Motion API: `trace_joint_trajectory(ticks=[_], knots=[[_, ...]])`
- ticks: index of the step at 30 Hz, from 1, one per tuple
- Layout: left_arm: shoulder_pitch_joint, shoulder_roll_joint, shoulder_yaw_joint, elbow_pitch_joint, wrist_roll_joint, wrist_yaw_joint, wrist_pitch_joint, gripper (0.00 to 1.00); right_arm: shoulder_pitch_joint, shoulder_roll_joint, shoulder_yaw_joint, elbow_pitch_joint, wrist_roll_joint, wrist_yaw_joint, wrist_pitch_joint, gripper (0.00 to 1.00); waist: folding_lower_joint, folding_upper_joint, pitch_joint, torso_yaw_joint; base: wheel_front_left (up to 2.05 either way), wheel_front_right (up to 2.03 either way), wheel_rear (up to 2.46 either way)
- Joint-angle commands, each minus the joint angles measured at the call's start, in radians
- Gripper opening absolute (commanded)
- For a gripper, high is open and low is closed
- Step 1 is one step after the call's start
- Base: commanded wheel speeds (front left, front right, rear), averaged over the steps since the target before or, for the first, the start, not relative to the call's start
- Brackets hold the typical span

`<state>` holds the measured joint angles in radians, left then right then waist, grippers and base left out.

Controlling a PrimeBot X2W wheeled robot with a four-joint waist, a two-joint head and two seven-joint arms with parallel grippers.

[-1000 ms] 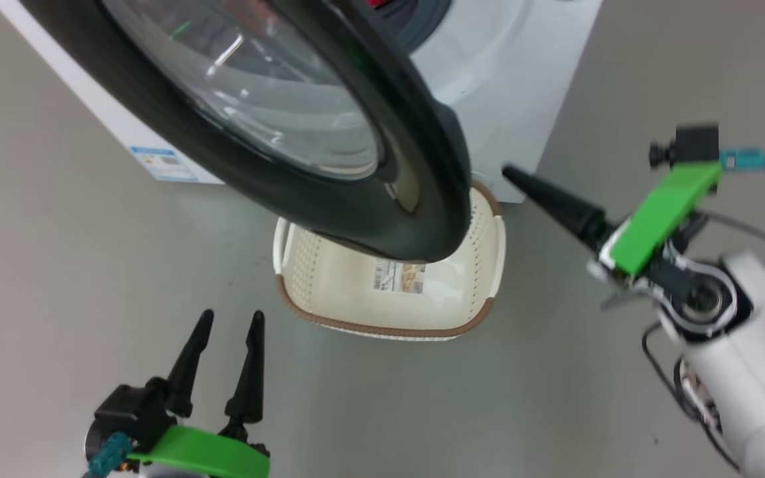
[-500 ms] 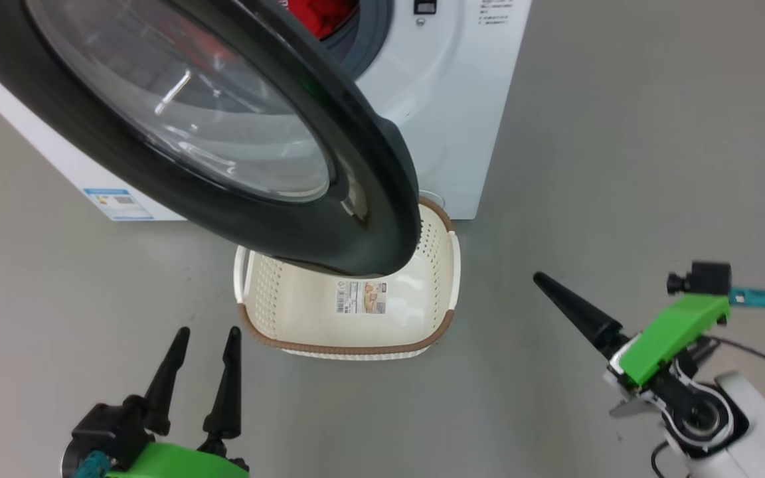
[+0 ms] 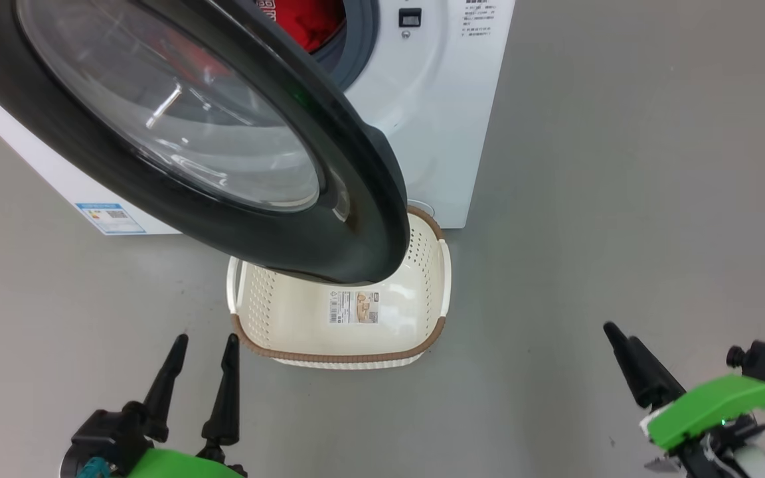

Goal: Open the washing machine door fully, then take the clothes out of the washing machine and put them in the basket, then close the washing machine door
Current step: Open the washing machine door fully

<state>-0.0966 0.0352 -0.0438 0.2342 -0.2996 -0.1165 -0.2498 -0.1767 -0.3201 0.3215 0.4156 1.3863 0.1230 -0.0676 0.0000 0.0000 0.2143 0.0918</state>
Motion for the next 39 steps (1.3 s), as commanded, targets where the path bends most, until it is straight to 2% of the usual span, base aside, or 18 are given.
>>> trace_joint_trajectory(ticks=[1, 5, 10, 16, 17, 21, 26, 32, 39], knots=[[0.007, 0.015, 0.034, -0.022, 0.013, -0.007, -0.012, 1.00, 0.017, -0.029, 0.045, 0.002, -0.066, 0.008, -0.065, 1.00, 0.0000, 0.0000, -0.002, 0.000, 0.00, 0.00, 0.00], [0.008, 0.015, 0.034, -0.020, 0.017, -0.008, -0.012, 1.00, 0.015, -0.044, 0.108, 0.055, -0.171, 0.008, -0.160, 1.00, 0.0000, 0.0000, -0.005, 0.000, 0.00, 0.00, 0.00], [0.011, 0.015, 0.039, -0.018, 0.021, -0.009, -0.012, 1.00, 0.006, -0.034, 0.103, 0.088, -0.254, 0.008, -0.192, 1.00, 0.0000, 0.0000, -0.009, -0.002, 0.00, 0.00, 0.00], [0.013, 0.015, 0.039, -0.017, 0.024, -0.010, -0.012, 1.00, 0.032, 0.011, -0.075, 0.036, -0.522, 0.008, -0.194, 1.00, 0.0000, 0.0000, -0.011, -0.003, 0.00, 0.00, 0.00], [0.013, 0.015, 0.039, -0.017, 0.024, -0.010, -0.012, 1.00, 0.032, 0.011, -0.075, 0.036, -0.522, 0.008, -0.194, 1.00, 0.0000, 0.0000, -0.011, -0.003, 0.00, 0.00, 0.00], [0.013, 0.015, 0.038, -0.018, 0.024, -0.010, -0.012, 1.00, 0.081, 0.063, -0.180, -0.037, -0.702, 0.008, -0.194, 1.00, 0.0000, 0.0000, -0.014, -0.001, 0.00, 0.00, 0.00], [0.012, 0.015, 0.040, -0.026, 0.029, -0.009, -0.012, 1.00, 0.140, 0.131, -0.293, -0.120, -0.863, 0.008, -0.194, 1.00, 0.0000, 0.0000, -0.015, 0.001, 0.00, 0.00, 0.00], [0.019, 0.015, 0.042, -0.061, 0.053, -0.001, -0.012, 1.00, 0.197, 0.200, -0.389, -0.220, -0.988, 0.008, -0.194, 1.00, 0.0000, 0.0000, -0.021, 0.003, 0.00, 0.00, 0.00], [0.031, 0.015, 0.038, -0.093, 0.055, 0.007, -0.012, 1.00, 0.253, 0.238, -0.435, -0.265, -1.062, 0.008, -0.194, 1.00, 0.0000, 0.0000, -0.021, 0.011, 0.00, 0.00, 0.00]])
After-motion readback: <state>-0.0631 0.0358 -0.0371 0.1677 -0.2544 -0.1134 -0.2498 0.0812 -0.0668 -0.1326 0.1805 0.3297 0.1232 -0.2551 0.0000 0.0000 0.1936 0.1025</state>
